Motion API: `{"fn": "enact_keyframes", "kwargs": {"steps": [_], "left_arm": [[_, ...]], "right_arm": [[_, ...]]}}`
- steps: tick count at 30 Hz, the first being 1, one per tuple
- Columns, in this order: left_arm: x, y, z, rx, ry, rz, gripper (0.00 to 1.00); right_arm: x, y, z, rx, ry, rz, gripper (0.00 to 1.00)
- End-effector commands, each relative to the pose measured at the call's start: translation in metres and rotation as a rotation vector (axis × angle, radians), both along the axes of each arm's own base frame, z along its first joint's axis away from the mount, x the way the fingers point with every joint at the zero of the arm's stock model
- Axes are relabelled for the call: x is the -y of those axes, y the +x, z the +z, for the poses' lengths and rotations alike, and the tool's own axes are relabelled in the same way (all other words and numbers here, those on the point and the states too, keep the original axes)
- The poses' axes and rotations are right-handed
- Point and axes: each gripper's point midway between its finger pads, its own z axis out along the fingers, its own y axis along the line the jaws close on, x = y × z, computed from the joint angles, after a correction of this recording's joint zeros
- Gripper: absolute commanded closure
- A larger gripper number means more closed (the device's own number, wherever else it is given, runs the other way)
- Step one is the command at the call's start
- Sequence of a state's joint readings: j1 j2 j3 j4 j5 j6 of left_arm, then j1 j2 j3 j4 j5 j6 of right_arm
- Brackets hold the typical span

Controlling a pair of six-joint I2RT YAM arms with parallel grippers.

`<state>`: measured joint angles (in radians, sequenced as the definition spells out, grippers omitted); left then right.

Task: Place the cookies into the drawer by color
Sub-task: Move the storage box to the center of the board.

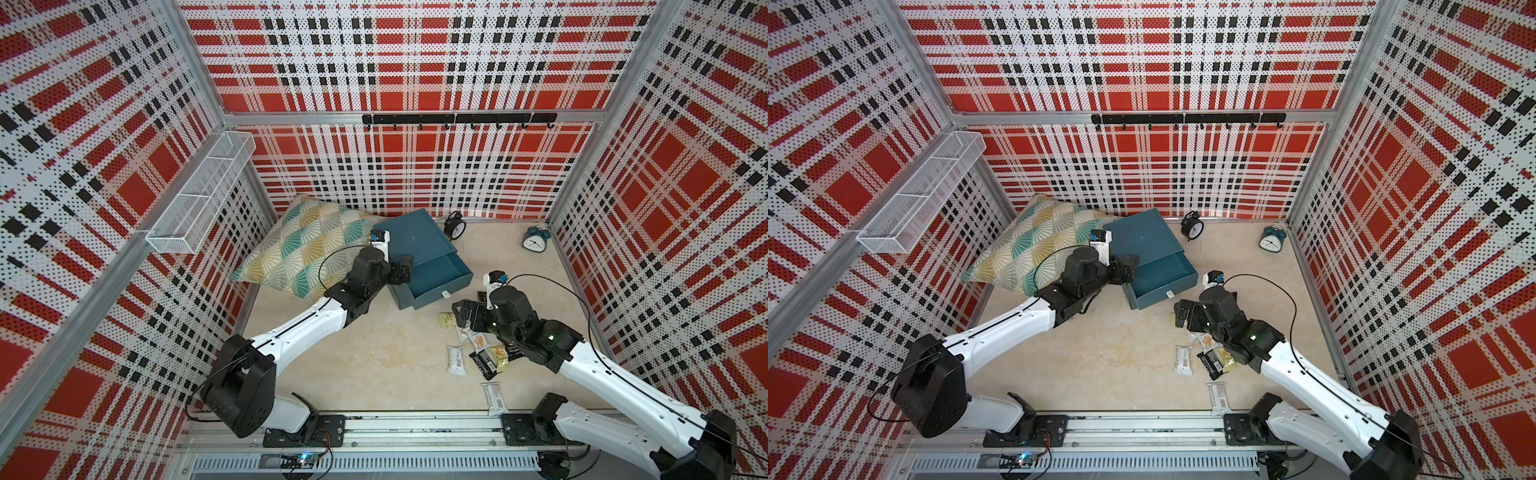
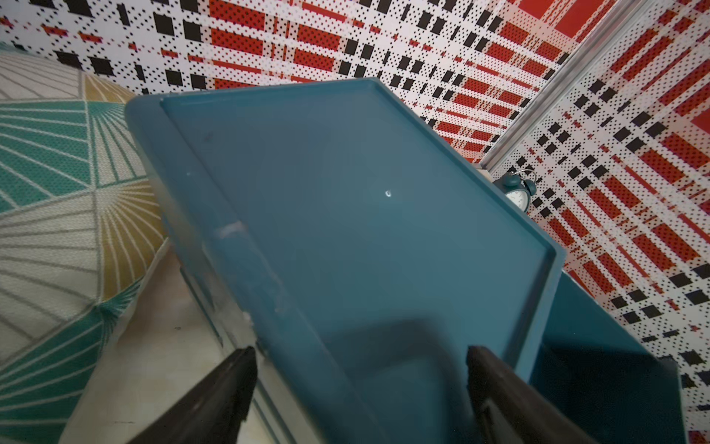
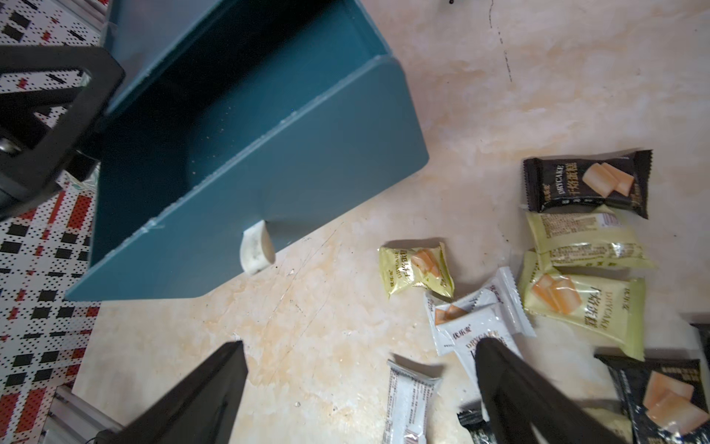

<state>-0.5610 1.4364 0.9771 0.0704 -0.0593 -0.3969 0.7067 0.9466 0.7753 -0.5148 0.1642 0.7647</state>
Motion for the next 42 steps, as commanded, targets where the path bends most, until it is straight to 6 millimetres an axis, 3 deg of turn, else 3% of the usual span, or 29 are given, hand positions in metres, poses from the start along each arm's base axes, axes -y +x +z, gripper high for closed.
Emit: {"fn": "enact_keyframes", "kwargs": {"steps": [1,10,16,22,35,38,42], "left_arm": [[0.001,-0.007,-0.015,-0.094,0.007,-0.053,0.09],[0.016,-0.027,0.023,-0.079,0.057,-0.093,0.02],[0.023,-0.027,0.022,-0.097,0.199,-0.110,0.01],[0.022,-0.014,0.013,-0.128,0.351,-0.048,0.02],[0.013,0.004,-0.015,-0.184,0.478,0.011,0.02],[0.011,0.010,-0.011,-0.185,0.458,0.016,0.03],[0.022,0.003,0.019,-0.131,0.408,-0.010,0.03]], "right_arm": [[0.011,-0.005,-0.004,-0.007,-0.021,-0.029,0.00],[0.018,-0.011,0.000,0.026,-0.014,-0.025,0.00],[0.021,-0.014,-0.009,0.011,-0.023,-0.029,0.00],[0.023,-0.016,-0.019,-0.016,-0.030,-0.031,0.00],[0.024,-0.014,-0.032,-0.044,-0.023,-0.031,0.00],[0.026,-0.013,-0.034,-0.047,-0.034,-0.033,0.00],[0.030,-0.014,-0.037,-0.039,-0.059,-0.035,0.00]]}}
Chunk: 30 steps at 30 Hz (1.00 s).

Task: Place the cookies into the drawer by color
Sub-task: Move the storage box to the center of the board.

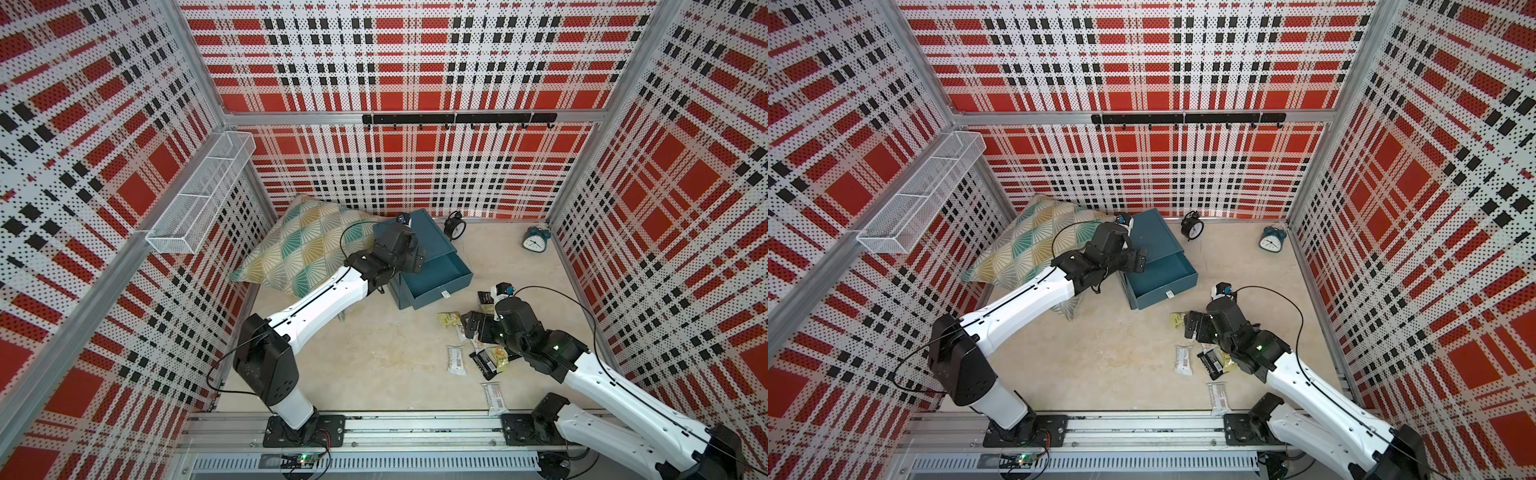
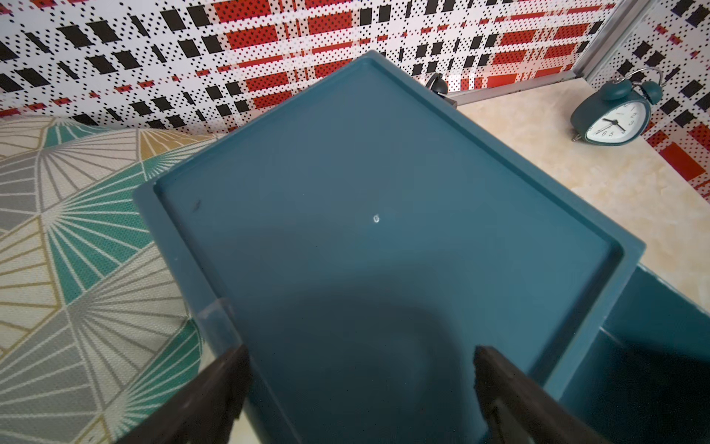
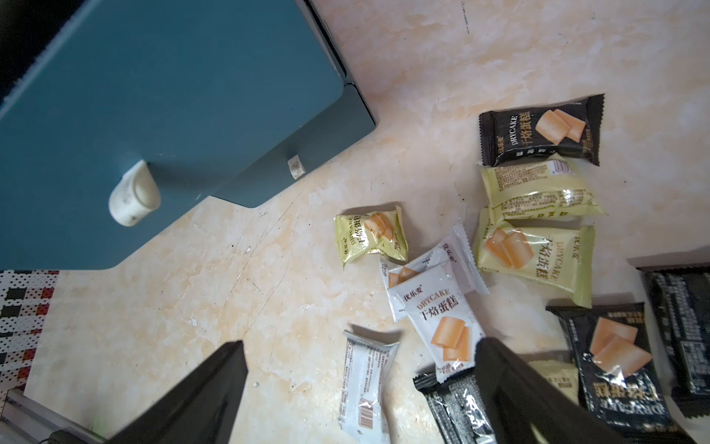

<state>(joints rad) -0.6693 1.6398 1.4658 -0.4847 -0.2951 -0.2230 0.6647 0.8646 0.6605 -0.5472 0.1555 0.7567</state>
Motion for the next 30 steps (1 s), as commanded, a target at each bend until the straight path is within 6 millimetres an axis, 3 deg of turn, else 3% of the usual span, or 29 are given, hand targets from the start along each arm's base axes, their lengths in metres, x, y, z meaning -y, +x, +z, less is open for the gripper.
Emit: {"fn": "enact_keyframes", "kwargs": {"steps": [1,5,10,12,15,17,18,25,30], "left_arm": [[0.002,-0.013,0.006,-0.031,0.012,-0.022,0.03],[0.017,-0.030,0.027,-0.002,0.029,-0.089,0.03],[0.018,-0.038,0.033,-0.001,0.086,-0.080,0.05],[0.020,-0.041,0.039,0.001,0.077,-0.093,0.13],[0.030,-0.047,0.046,-0.002,0.051,-0.141,0.36],[0.040,-0.052,0.049,-0.008,0.039,-0.185,0.60],[0.046,-0.055,0.048,-0.018,0.031,-0.210,0.66],[0.073,-0.072,0.030,-0.094,0.019,-0.333,0.85],[0.081,-0.074,0.009,-0.144,0.037,-0.362,0.88]], "right_arm": [[0.005,0.001,-0.003,0.016,-0.018,-0.002,0.00],[0.006,0.000,-0.001,0.030,-0.011,-0.004,0.00],[0.008,-0.001,0.000,0.041,-0.003,-0.008,0.00],[0.008,-0.001,0.000,0.042,0.000,-0.004,0.00],[0.008,-0.002,-0.001,0.039,0.000,-0.004,0.00],[0.008,-0.002,-0.002,0.039,0.001,-0.001,0.00],[0.008,-0.002,-0.002,0.038,0.002,0.001,0.00],[0.012,-0.002,-0.007,0.023,-0.005,-0.014,0.01],[0.011,-0.003,-0.011,0.013,0.001,-0.005,0.01]]}}
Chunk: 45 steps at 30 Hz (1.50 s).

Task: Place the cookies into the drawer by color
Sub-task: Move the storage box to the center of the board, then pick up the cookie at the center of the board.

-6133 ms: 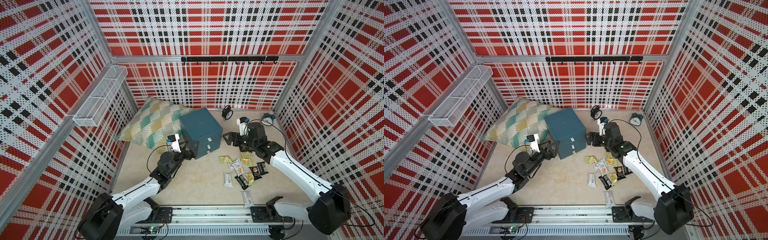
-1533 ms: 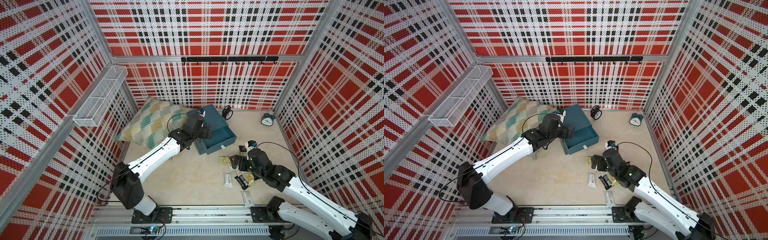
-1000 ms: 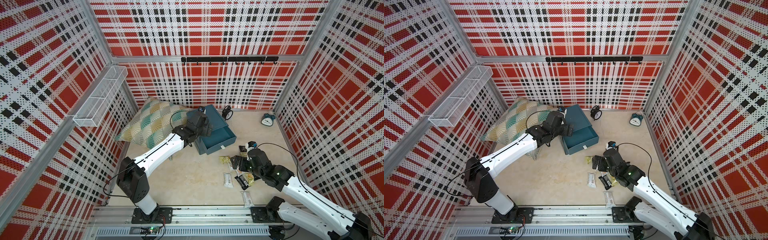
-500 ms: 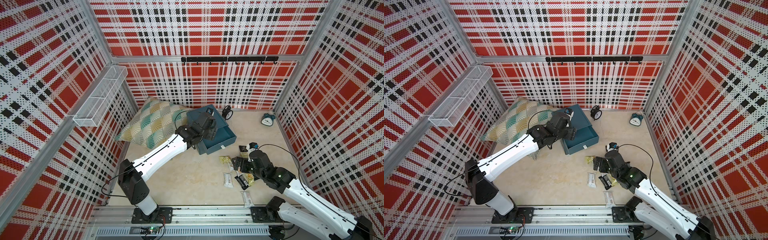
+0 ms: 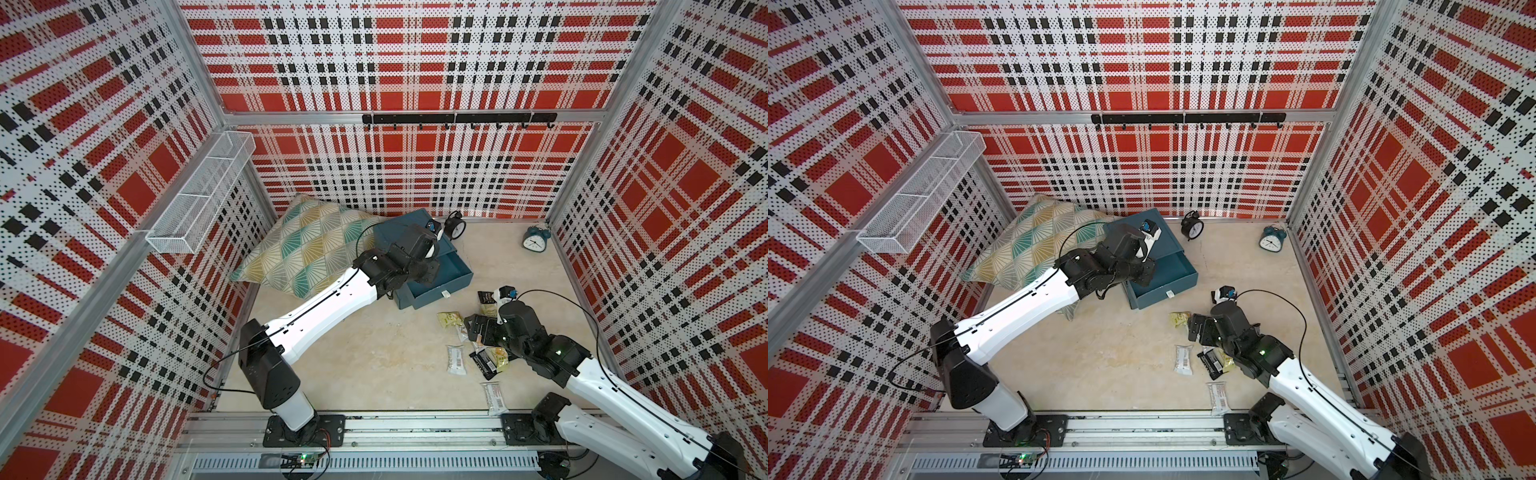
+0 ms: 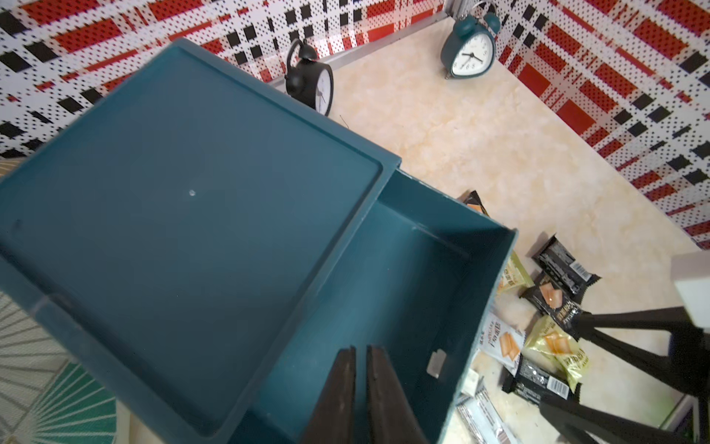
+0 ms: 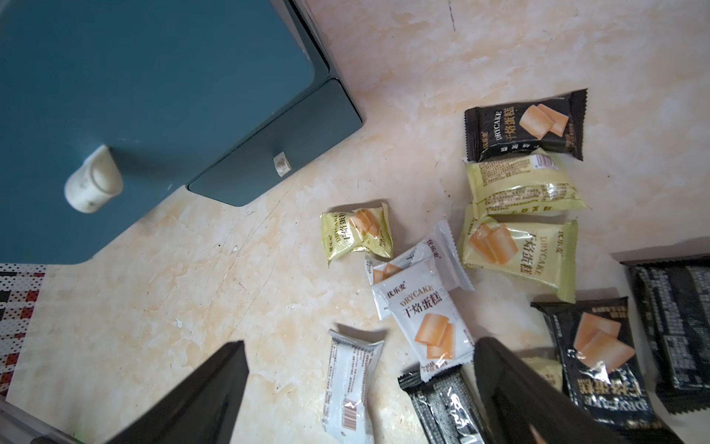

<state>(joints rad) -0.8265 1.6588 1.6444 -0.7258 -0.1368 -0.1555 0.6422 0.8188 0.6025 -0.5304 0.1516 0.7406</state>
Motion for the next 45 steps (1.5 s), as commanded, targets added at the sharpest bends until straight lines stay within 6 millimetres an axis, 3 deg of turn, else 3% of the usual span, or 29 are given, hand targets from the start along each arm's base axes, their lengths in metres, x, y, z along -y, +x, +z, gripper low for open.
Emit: {"fn": "enact_keyframes", "kwargs": {"steps": [1,6,10,19,22,28,32,39,42,45], "left_arm": [[0.010,-0.002,-0.016,-0.044,0.021,-0.042,0.88],[0.003,0.021,-0.037,-0.084,0.037,-0.006,0.90],[-0.008,0.045,-0.042,-0.105,0.010,0.030,0.90],[-0.016,0.096,-0.036,-0.113,-0.065,0.050,0.90],[-0.006,0.100,-0.022,-0.107,-0.113,0.017,0.90],[0.021,0.068,0.024,-0.032,-0.165,-0.050,0.79],[0.024,0.032,0.053,0.057,-0.195,-0.047,0.50],[-0.009,-0.012,0.084,0.143,-0.382,0.016,0.15],[-0.022,-0.034,0.083,0.151,-0.480,0.024,0.07],[-0.035,-0.051,0.066,0.130,-0.547,0.059,0.01]], "right_arm": [[0.001,0.000,-0.002,0.002,0.008,0.006,0.01],[-0.002,-0.001,-0.009,-0.014,0.015,0.017,0.01],[-0.002,-0.002,-0.014,-0.025,0.016,0.021,0.01],[-0.006,0.000,-0.025,-0.055,0.014,0.038,0.01],[-0.008,0.000,-0.027,-0.062,0.011,0.048,0.01],[-0.003,-0.001,-0.031,-0.069,-0.016,0.038,0.09],[0.007,-0.003,-0.041,-0.092,-0.063,0.010,0.15],[0.004,-0.011,-0.047,-0.118,-0.054,0.043,0.24],[-0.009,-0.020,-0.044,-0.114,0.008,0.109,0.28],[-0.014,-0.030,-0.044,-0.121,0.045,0.142,0.31]]}}
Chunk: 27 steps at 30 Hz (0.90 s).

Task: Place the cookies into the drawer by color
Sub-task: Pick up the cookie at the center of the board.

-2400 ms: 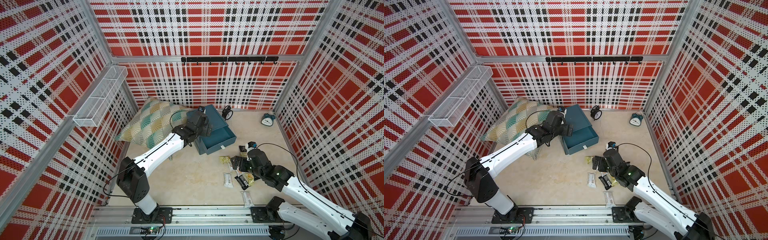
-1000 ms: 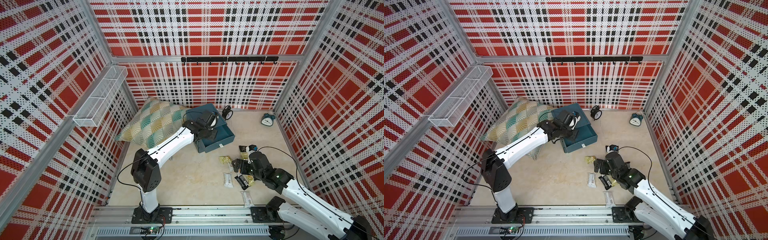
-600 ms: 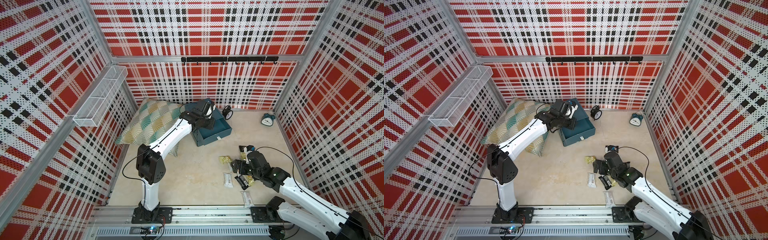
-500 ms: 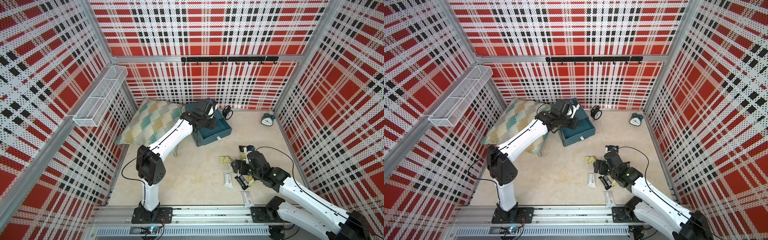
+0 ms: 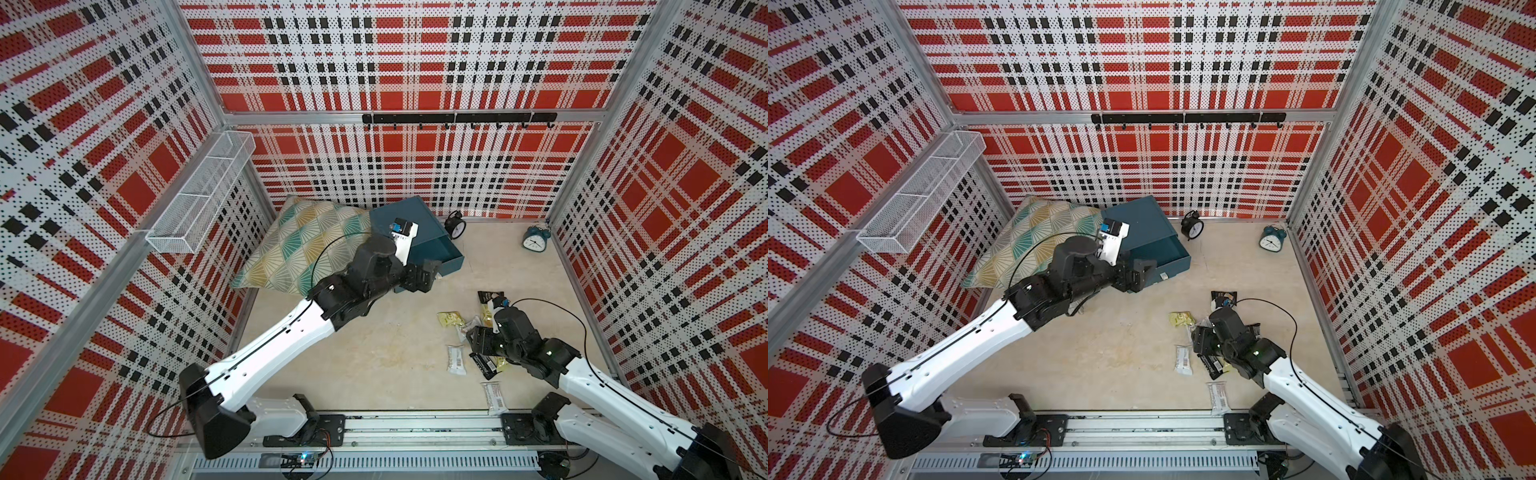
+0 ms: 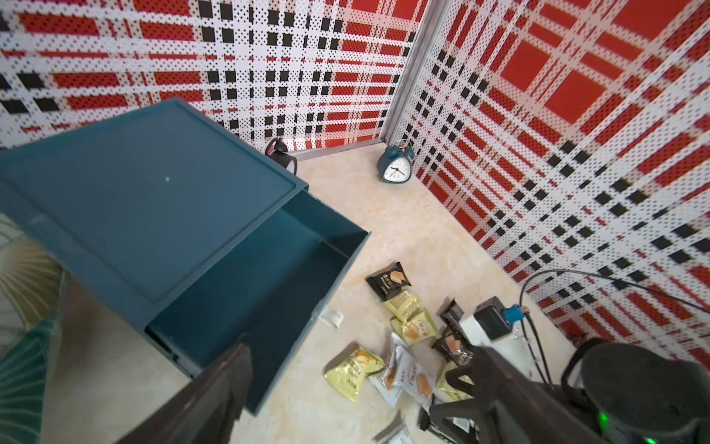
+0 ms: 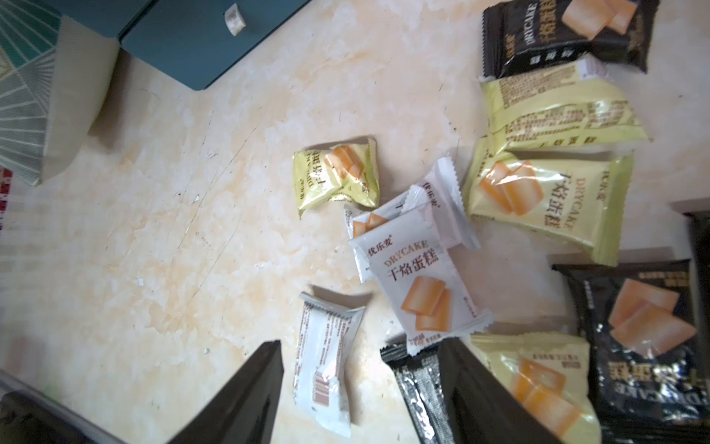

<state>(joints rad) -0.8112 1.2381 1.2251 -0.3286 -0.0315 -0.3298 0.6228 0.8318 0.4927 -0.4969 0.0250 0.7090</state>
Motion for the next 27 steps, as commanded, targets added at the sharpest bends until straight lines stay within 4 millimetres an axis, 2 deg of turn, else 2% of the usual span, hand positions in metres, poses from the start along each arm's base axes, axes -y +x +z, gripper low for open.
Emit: {"fn": "enact_keyframes", "kwargs": {"steps": [1,3,6,7,13,21,27], "left_arm": [[-0.006,-0.008,-0.009,-0.016,-0.135,0.046,0.01],[-0.017,-0.016,-0.020,-0.024,-0.177,0.070,0.01],[-0.034,-0.030,-0.046,-0.036,-0.239,0.100,0.01],[-0.039,-0.034,-0.048,-0.030,-0.269,0.114,0.01],[-0.053,-0.047,-0.084,0.006,-0.334,0.134,0.01],[-0.068,-0.044,-0.123,0.114,-0.283,0.183,0.00],[-0.069,-0.046,-0.130,0.141,-0.260,0.164,0.00]], "right_arm": [[-0.011,-0.014,0.000,-0.018,0.062,0.060,0.33],[-0.016,-0.022,-0.004,-0.039,0.087,0.084,0.37],[-0.026,-0.032,-0.009,-0.066,0.122,0.123,0.43],[-0.029,-0.036,-0.011,-0.078,0.127,0.136,0.45],[-0.034,-0.056,-0.032,-0.165,0.130,0.165,0.56],[-0.035,-0.074,-0.057,-0.253,0.141,0.166,0.58],[-0.040,-0.074,-0.067,-0.286,0.126,0.176,0.58]]}}
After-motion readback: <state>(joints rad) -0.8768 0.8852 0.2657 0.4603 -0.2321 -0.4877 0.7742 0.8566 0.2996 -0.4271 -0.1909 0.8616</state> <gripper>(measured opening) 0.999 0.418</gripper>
